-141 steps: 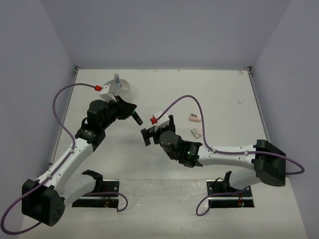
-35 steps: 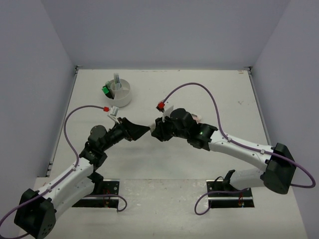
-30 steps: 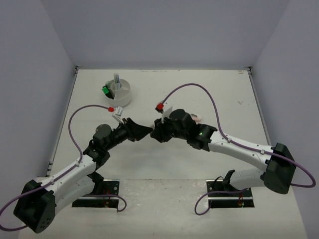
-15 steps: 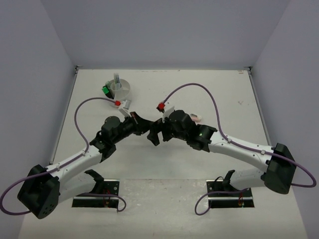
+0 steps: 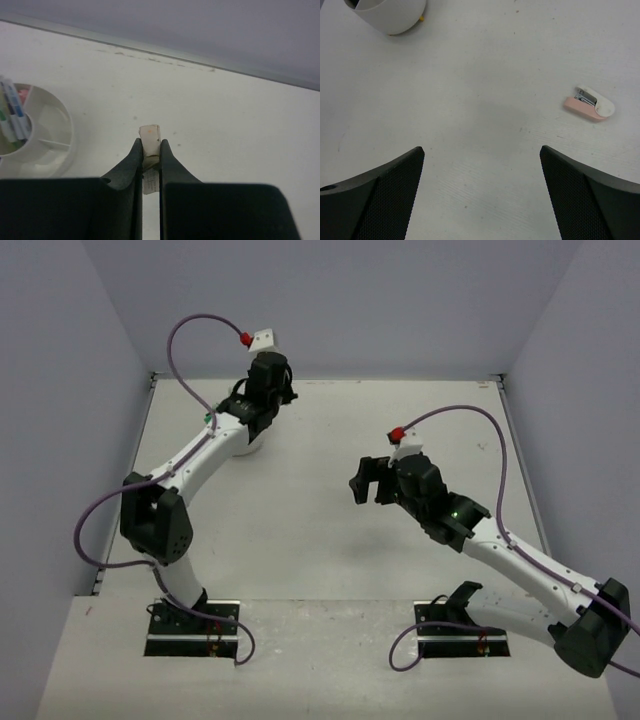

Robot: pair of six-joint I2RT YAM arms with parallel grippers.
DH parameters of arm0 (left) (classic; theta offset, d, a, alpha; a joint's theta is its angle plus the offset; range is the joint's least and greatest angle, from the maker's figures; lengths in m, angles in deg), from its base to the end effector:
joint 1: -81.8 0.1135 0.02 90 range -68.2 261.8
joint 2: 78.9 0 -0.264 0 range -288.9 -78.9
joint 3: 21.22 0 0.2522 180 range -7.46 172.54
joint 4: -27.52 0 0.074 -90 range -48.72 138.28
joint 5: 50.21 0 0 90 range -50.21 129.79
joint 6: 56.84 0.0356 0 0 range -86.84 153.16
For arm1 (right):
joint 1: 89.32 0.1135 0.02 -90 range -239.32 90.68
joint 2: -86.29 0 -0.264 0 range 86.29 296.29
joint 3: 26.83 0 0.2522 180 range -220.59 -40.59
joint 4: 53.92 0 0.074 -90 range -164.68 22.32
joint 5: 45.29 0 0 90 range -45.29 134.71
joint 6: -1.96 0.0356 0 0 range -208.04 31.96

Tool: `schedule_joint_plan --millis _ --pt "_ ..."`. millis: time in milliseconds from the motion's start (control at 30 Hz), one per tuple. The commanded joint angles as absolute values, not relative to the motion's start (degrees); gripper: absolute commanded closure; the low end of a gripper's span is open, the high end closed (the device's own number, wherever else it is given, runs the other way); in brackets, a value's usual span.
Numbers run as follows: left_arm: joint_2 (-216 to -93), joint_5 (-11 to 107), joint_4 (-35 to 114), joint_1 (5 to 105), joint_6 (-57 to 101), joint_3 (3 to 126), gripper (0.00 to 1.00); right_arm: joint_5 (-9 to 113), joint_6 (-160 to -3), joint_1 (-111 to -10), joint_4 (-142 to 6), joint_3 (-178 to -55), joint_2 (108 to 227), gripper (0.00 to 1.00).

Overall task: Sort the stationery into containers
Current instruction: Place the stationery in the storage box.

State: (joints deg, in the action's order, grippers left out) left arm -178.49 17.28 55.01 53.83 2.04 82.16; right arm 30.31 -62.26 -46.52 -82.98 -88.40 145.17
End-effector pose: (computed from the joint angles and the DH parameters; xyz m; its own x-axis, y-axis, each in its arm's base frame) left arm 0.3716 -0.1819 0.3475 -0.3678 -0.3453 -0.8634 -0.0776 0.9367 -0.3415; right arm 0.1767 0.1516 0.3032 -0.5086 0.1032 -0.8548 -0.3036 0.9075 0.2902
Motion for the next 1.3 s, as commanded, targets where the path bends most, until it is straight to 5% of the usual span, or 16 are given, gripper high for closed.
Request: schedule_joint_plan --millis 0,200,733,867,1133,1267 --pt "-188.88 12.40 68.08 60.00 7.01 95.87 1.00 29.70 -62.29 -46.43 -83.05 -87.08 145.61 0.01" --pt "-201.32 12.81 75.37 63.87 7.32 111.20 1.00 32.78 -62.46 -46.51 -82.36 -87.70 148.25 0.01" --pt "-199.58 10.64 68.44 65.45 4.52 98.55 0.94 34.50 -62.29 -46.51 -82.27 -88.13 150.07 0.01" --pt "-198.78 12.11 67.94 65.54 4.65 98.81 0.57 34.77 -62.43 -46.51 -82.36 -88.49 150.80 0.01" --pt "-194.94 20.00 67.66 65.38 4.43 99.66 0.48 35.00 -62.64 -47.18 -82.42 -90.08 154.44 0.01" --pt "-190.04 26.07 66.17 64.10 4.59 97.10 0.32 36.47 -60.70 -52.22 -85.83 -92.35 157.95 0.01"
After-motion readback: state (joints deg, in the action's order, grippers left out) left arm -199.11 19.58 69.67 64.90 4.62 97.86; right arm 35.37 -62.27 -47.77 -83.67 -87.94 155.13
